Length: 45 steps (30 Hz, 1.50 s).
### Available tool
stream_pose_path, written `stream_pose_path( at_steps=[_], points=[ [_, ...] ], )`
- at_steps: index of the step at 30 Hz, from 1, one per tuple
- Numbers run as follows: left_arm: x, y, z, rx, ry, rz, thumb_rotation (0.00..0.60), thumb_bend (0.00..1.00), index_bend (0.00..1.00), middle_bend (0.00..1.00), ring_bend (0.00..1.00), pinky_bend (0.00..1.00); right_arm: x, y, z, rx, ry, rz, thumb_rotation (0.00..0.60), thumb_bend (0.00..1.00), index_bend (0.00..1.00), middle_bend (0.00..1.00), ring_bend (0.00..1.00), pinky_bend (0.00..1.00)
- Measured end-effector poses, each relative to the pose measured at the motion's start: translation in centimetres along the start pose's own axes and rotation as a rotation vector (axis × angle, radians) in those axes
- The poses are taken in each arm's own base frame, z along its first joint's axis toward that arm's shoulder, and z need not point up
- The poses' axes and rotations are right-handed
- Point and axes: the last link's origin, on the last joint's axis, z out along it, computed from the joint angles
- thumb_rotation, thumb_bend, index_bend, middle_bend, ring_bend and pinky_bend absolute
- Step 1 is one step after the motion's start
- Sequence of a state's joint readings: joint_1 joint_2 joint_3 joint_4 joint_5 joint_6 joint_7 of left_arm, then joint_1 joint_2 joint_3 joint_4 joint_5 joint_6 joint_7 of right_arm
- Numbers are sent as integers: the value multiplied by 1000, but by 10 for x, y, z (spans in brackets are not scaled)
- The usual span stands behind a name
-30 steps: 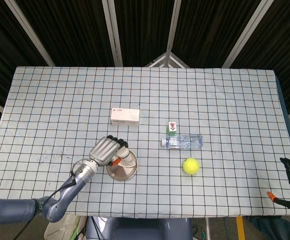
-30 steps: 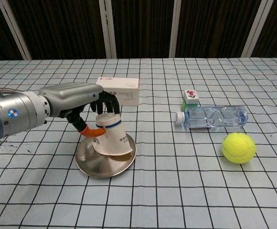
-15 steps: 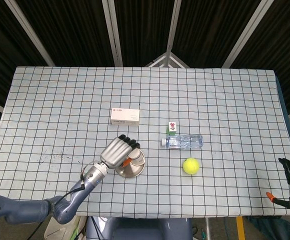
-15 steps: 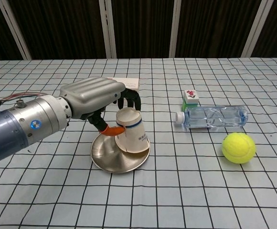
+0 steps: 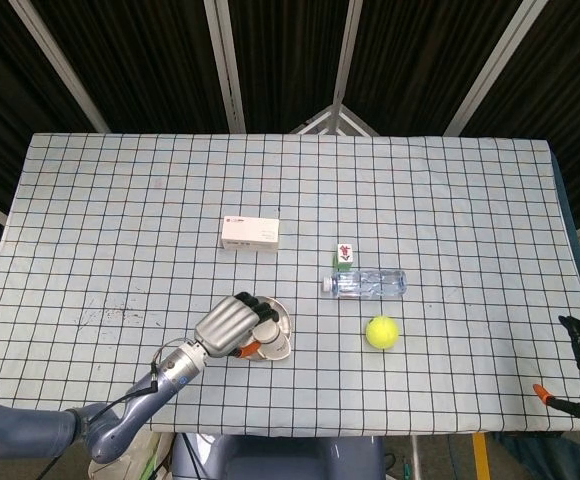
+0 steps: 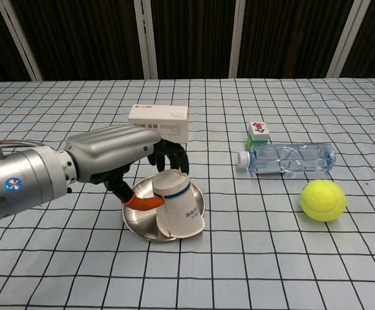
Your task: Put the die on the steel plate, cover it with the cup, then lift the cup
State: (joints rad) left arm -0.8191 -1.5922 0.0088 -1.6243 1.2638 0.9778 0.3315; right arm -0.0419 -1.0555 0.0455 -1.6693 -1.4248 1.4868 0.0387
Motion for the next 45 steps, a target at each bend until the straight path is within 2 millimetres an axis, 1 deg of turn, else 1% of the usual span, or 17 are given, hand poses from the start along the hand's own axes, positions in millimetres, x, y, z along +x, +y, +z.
stream_pose_path(
  at_steps=[5, 10, 15, 19, 23, 25, 27, 30, 33, 38, 41, 44, 45],
  points=[
    [6, -14, -15, 46, -65, -4, 600, 495, 477, 448, 347, 306, 0, -1, 0, 3, -1, 1, 600, 42, 108, 125, 116, 45],
    [12, -21, -16, 70, -53, 16, 600, 494, 477, 448, 347, 310, -1, -1, 0, 4, -5, 2, 600, 42, 108, 124, 116, 45],
    [19, -24, -12, 81, 31, 76, 600, 494, 477, 449, 347, 313, -1, -1, 0, 0, -6, 1, 600, 42, 107, 125, 116, 45],
    [28, -20, -8, 75, 136, 93, 600, 495, 478, 449, 347, 313, -2, 0, 1, -2, -9, 1, 600, 41, 108, 125, 116, 45],
    [41, -17, -7, 60, 256, 84, 600, 495, 482, 449, 347, 312, -2, 0, 1, 0, -14, 0, 600, 42, 108, 125, 116, 45],
    [46, -18, -7, 63, 289, 81, 600, 493, 482, 446, 344, 308, -2, -1, 0, 1, -14, 0, 600, 42, 108, 125, 116, 45],
    [52, -23, -11, 78, 309, 82, 600, 488, 480, 435, 335, 300, -2, -1, 0, 1, -13, 1, 600, 42, 108, 125, 116, 45],
    [59, -38, -19, 126, 309, 91, 600, 483, 478, 425, 327, 295, -1, -1, 0, 0, -9, 3, 600, 42, 108, 125, 116, 45],
    [65, -58, -29, 210, 281, 102, 600, 483, 477, 423, 325, 295, -1, -1, -1, -1, -11, 3, 600, 42, 107, 125, 116, 45],
    [71, -98, -44, 388, 232, 87, 600, 483, 438, 388, 301, 293, -2, -1, -1, 1, -16, 0, 600, 42, 108, 125, 116, 45],
    [71, -121, -49, 481, 202, 63, 600, 483, 435, 378, 294, 294, -3, -1, 0, -2, -19, -1, 600, 42, 108, 124, 116, 45],
    [71, -142, -49, 542, 185, 58, 600, 483, 435, 370, 289, 294, -4, -1, 0, -3, -22, -2, 600, 42, 108, 125, 116, 45],
    [71, -145, -49, 549, 184, 58, 600, 482, 434, 367, 287, 294, -4, -1, 0, -4, -24, -3, 600, 42, 108, 125, 116, 45]
  ],
)
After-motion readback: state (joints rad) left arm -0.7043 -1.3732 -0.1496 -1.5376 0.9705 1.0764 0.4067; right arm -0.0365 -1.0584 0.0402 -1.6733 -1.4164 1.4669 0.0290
